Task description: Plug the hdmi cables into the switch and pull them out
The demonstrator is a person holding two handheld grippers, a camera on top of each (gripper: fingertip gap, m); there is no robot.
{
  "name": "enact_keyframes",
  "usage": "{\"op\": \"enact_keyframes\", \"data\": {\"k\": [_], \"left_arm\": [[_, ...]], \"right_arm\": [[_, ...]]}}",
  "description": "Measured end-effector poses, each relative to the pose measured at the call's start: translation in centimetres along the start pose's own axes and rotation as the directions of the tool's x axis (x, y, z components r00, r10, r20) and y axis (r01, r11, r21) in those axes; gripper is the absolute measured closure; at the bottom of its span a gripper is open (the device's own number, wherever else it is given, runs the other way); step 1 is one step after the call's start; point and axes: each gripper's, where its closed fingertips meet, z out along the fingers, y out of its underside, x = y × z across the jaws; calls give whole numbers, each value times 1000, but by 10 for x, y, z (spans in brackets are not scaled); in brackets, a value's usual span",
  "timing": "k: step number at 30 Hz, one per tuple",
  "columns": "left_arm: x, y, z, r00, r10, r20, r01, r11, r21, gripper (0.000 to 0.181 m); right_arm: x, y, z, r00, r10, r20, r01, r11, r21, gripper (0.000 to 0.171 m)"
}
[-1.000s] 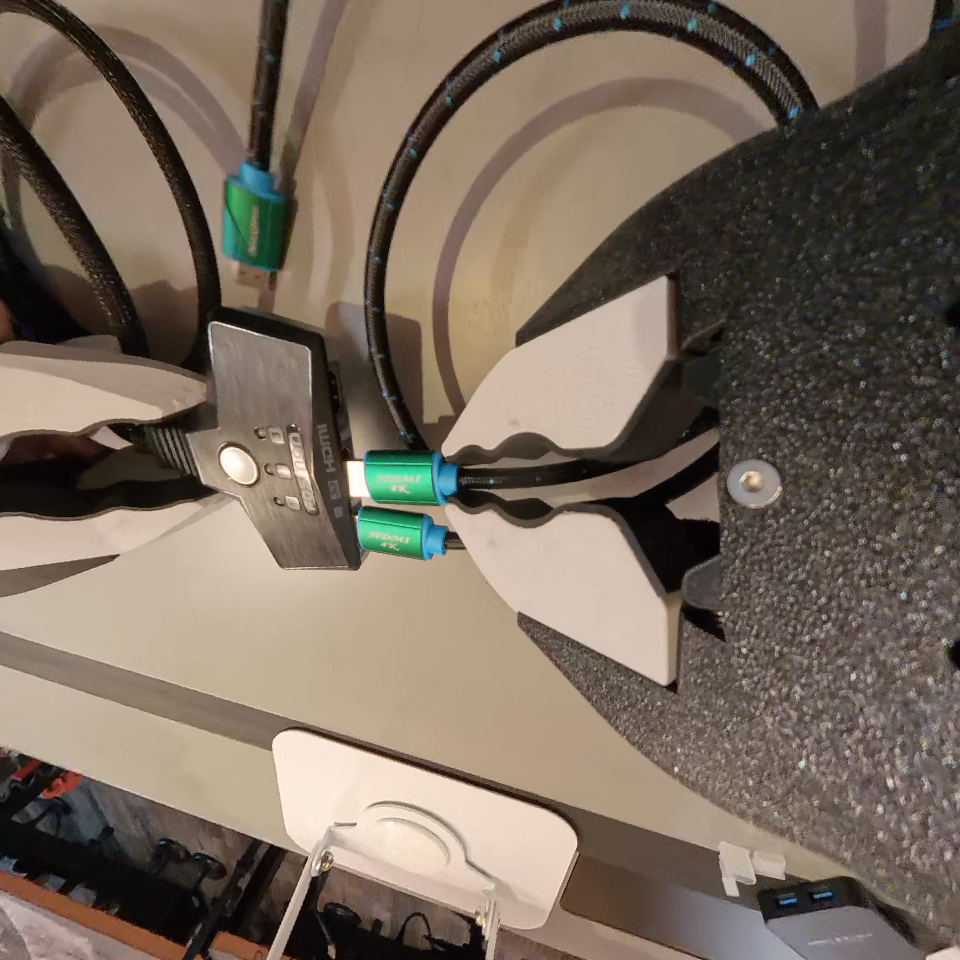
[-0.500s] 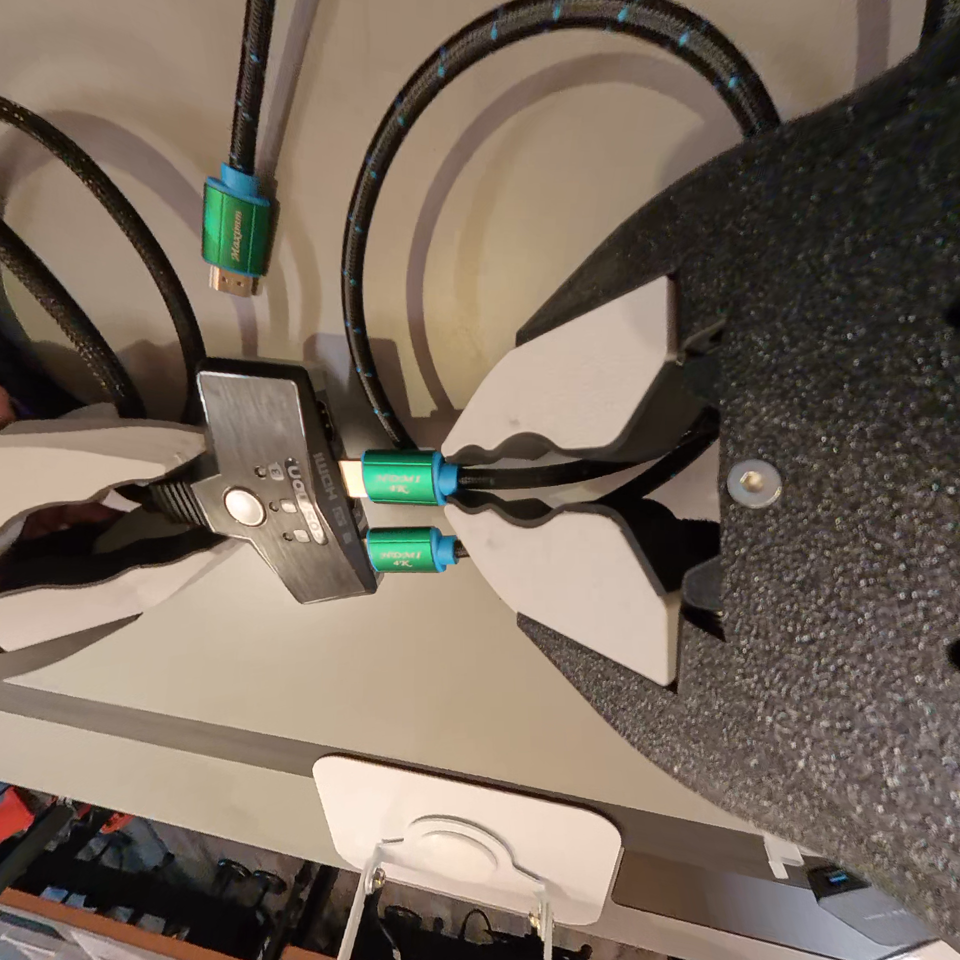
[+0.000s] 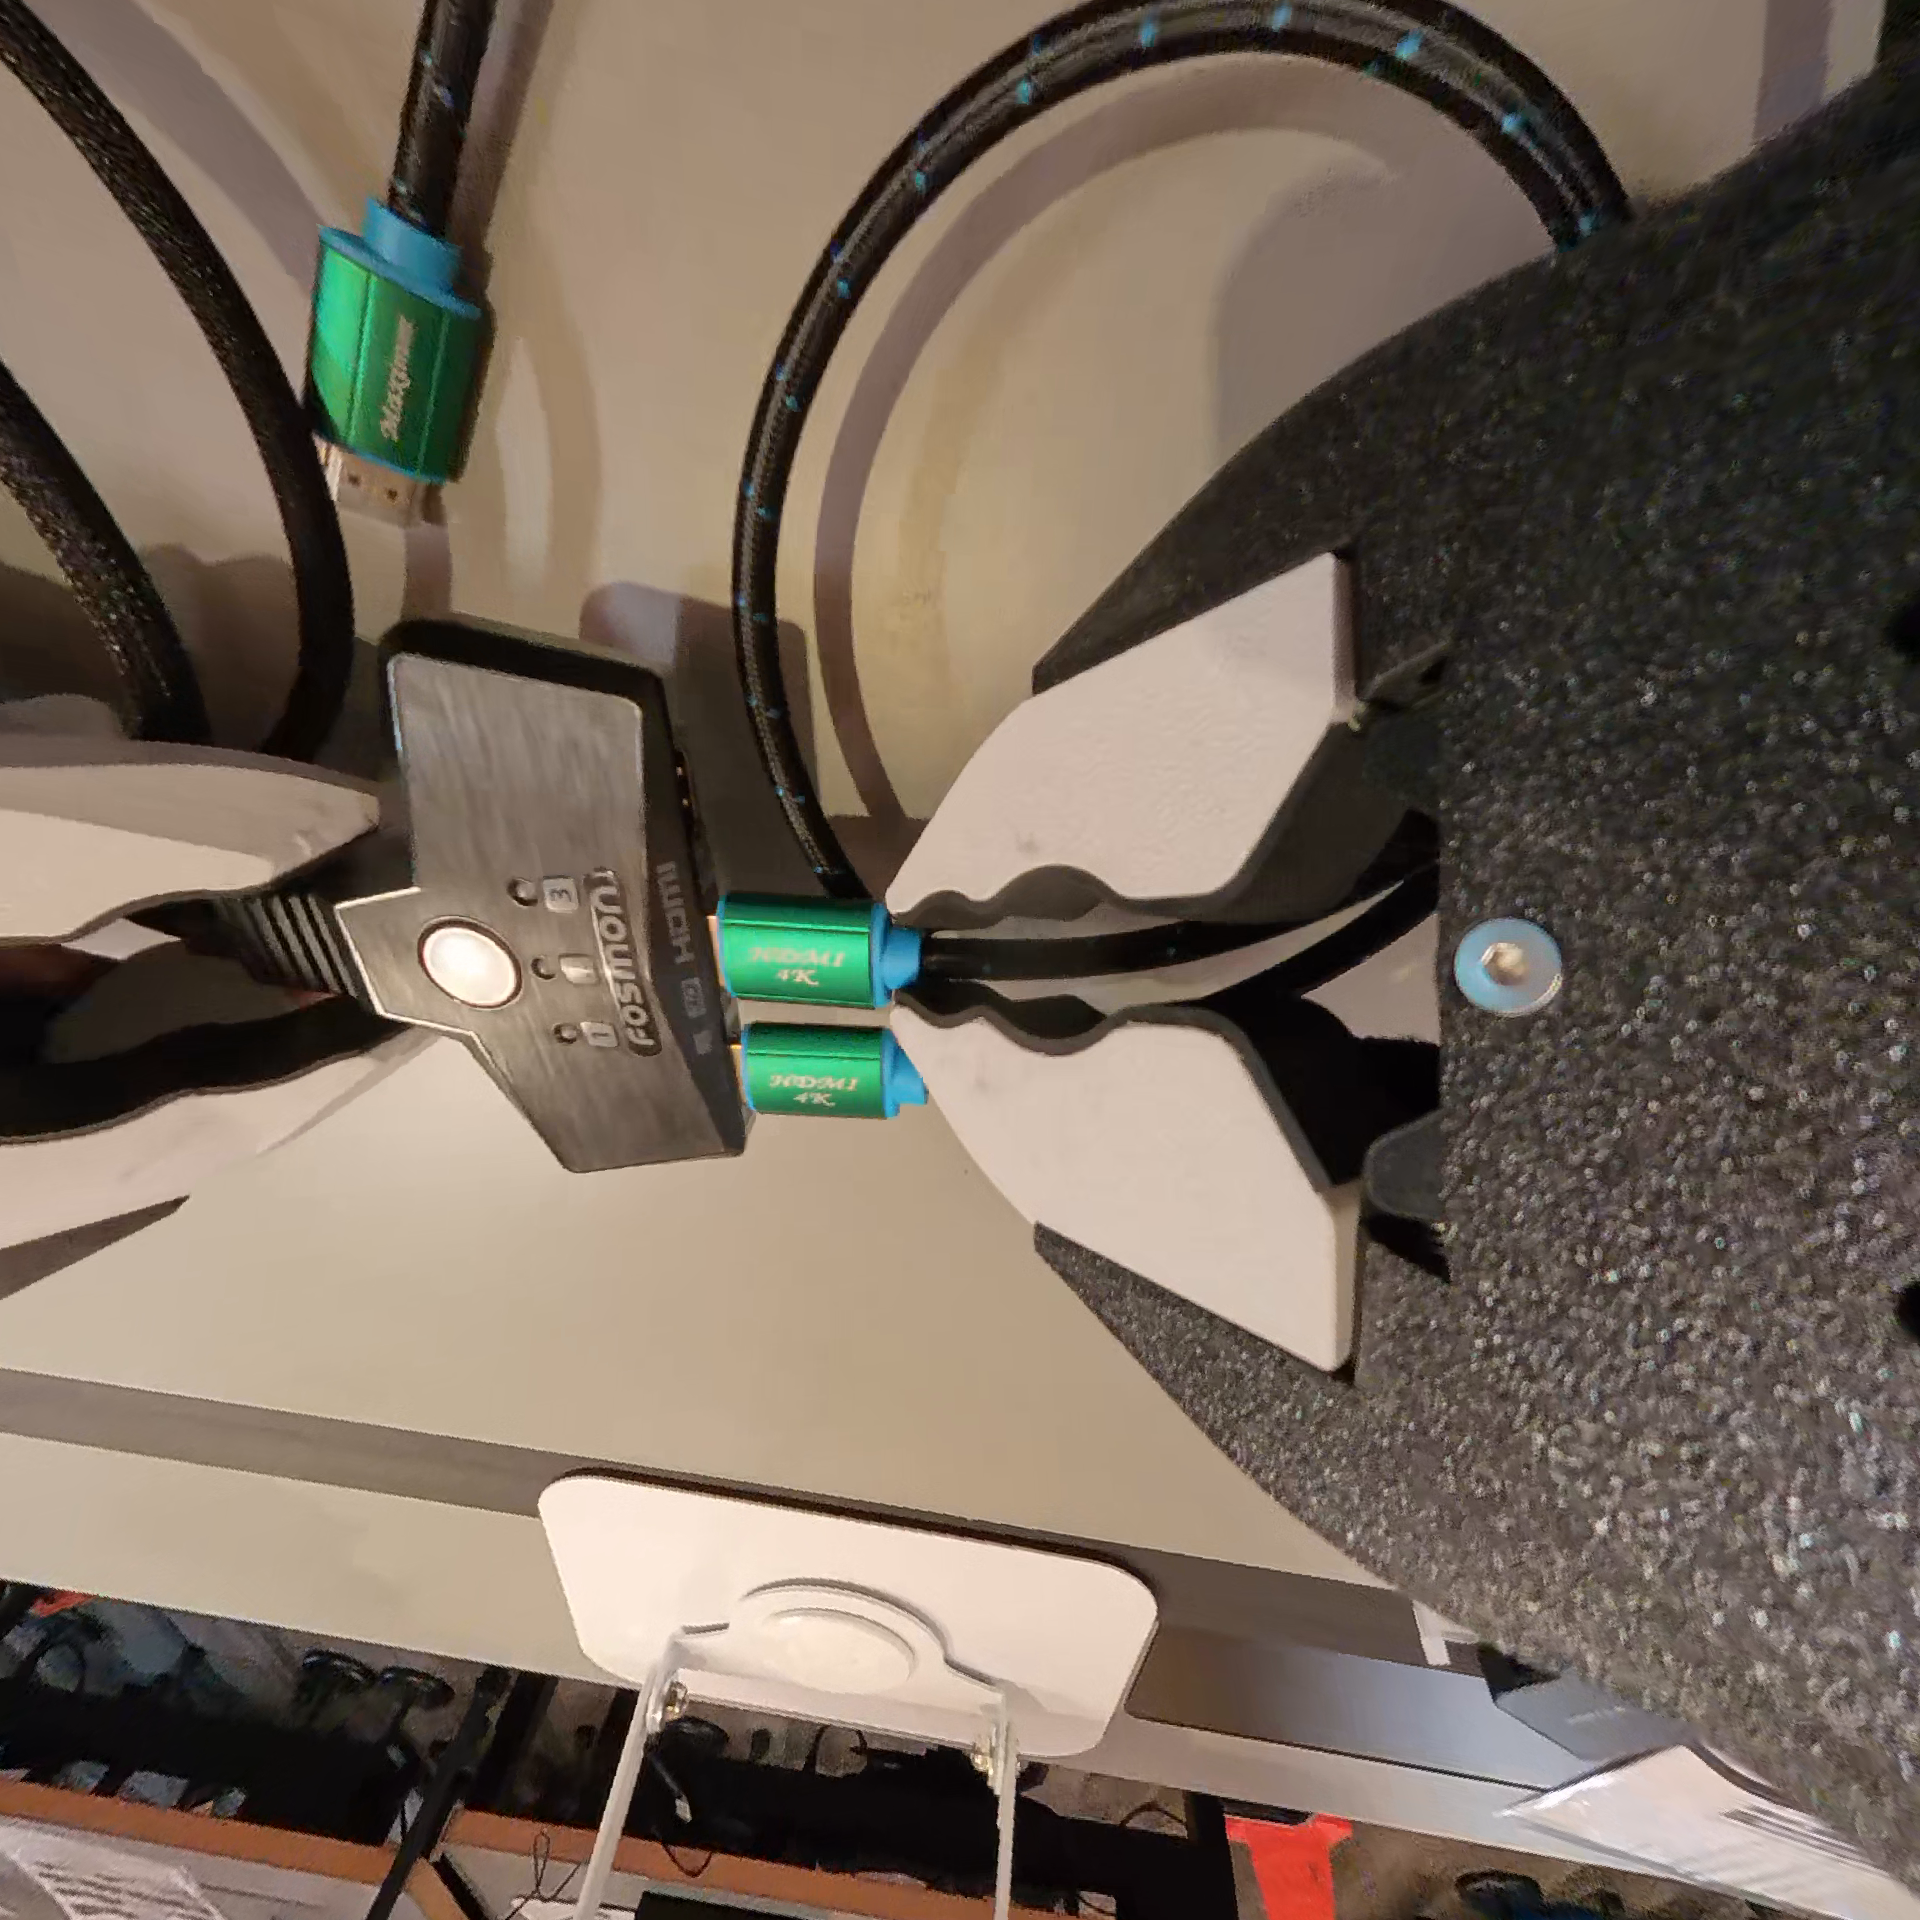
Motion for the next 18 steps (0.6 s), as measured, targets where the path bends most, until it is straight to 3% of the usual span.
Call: {"op": "enact_keyframes", "data": {"k": [1, 8, 18], "left_arm": [[0, 0, 1, 1000, 3, 1, -3, 1000, 2, 172], [-8, -11, -9, 999, -32, 23, 30, 994, 101, 172], [-6, -6, -1, 999, -45, 15, 44, 995, 90, 172]], "right_arm": [[0, 0, 0, 1000, -2, -1, 2, 1000, -1, 137], [-1, -10, -6, 1000, -8, -6, 8, 999, 39, 137], [3, -4, -3, 999, -2, -34, 2, 1000, 2, 137]]}}
